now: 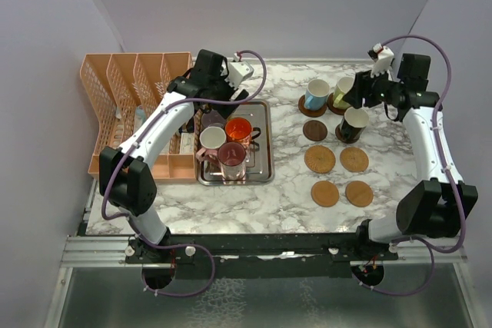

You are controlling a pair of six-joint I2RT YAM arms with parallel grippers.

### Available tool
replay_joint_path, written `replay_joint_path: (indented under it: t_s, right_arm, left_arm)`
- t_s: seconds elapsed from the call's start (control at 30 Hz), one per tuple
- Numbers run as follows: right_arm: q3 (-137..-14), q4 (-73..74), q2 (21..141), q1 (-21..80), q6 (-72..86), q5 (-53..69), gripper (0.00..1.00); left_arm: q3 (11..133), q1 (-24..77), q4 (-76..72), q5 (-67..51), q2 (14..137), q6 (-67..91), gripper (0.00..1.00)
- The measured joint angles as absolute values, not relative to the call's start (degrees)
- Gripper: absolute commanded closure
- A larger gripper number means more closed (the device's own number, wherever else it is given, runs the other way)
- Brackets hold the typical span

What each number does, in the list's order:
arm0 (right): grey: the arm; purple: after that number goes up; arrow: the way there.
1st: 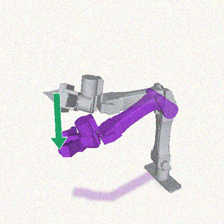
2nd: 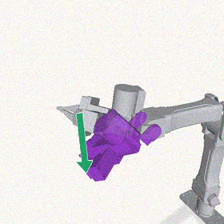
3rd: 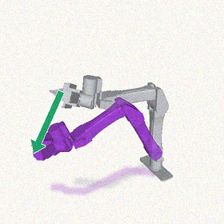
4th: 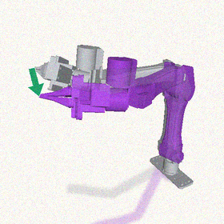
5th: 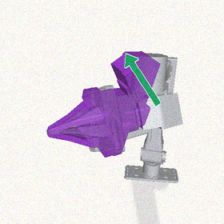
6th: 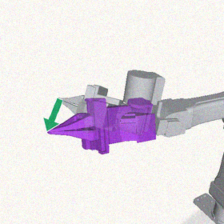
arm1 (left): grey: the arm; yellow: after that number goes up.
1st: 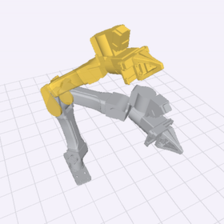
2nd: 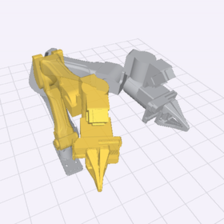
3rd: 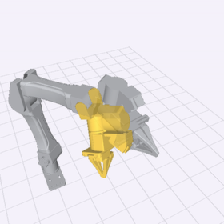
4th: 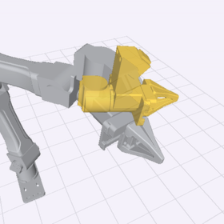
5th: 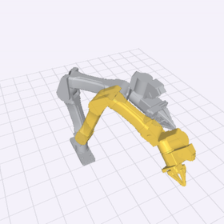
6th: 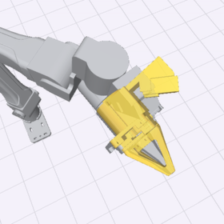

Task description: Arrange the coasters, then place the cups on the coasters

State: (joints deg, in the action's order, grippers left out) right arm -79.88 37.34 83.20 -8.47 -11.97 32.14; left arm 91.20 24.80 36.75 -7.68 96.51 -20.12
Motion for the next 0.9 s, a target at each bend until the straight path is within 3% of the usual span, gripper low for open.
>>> replay_joint_path:
  t_s: [0.5, 0.9]
  right_arm:
    - [-70.57, 31.03, 78.3, -7.92, -12.34, 40.99, 0.46]
    - [-68.79, 29.52, 78.32, -7.92, -12.38, 42.96, 0.47]
  left_arm:
    - [83.18, 24.73, 47.92, -12.56, 88.66, -27.66, 0.39]
    - [80.62, 24.75, 56.25, -14.68, 82.26, -41.34, 0.43]
